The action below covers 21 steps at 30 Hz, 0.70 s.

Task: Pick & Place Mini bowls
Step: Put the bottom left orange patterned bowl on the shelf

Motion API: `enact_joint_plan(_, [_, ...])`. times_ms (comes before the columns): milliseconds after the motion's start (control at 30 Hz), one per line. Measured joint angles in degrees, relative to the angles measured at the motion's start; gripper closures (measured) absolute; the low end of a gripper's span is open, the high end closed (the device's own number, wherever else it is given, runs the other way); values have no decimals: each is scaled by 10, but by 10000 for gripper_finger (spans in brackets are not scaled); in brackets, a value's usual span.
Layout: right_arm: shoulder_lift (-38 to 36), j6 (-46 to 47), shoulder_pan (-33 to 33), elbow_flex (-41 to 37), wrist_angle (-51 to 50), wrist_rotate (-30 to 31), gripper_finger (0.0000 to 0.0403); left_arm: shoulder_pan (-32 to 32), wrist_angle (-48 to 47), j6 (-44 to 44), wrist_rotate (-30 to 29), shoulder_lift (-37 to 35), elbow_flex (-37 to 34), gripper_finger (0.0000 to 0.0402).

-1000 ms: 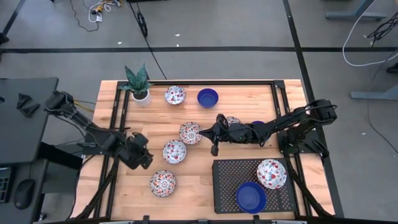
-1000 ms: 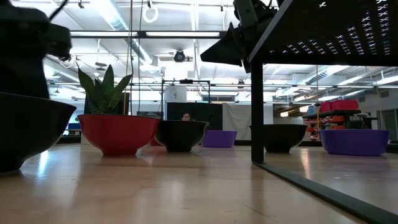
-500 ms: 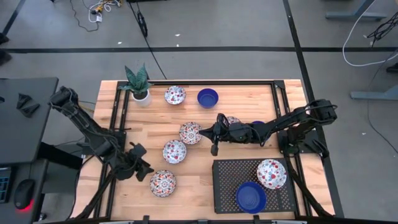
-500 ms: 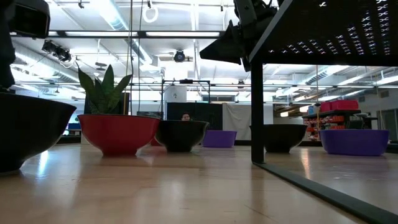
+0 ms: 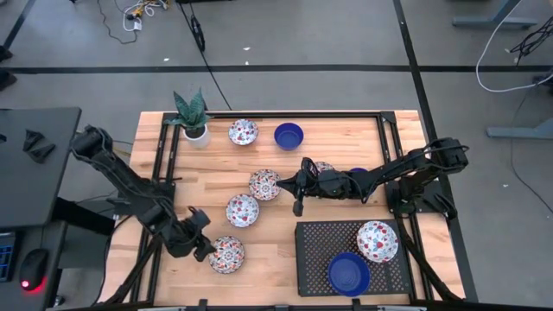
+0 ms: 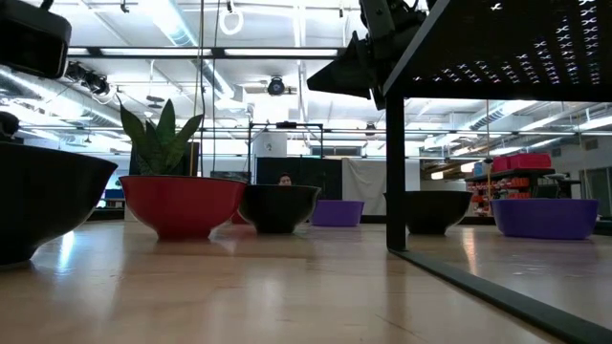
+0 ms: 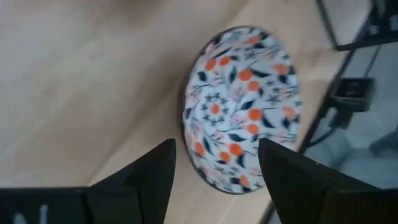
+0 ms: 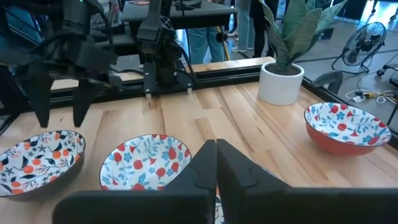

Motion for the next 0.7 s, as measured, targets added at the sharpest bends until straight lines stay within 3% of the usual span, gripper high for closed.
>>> enact_joint_plan(367, [0,-2,0,0,2,0,394,32,-6,-3,28,66,0,212])
enact_joint_plan(700, [0,-4,0,0,2,0,394,35,0,12,39,66,0,319])
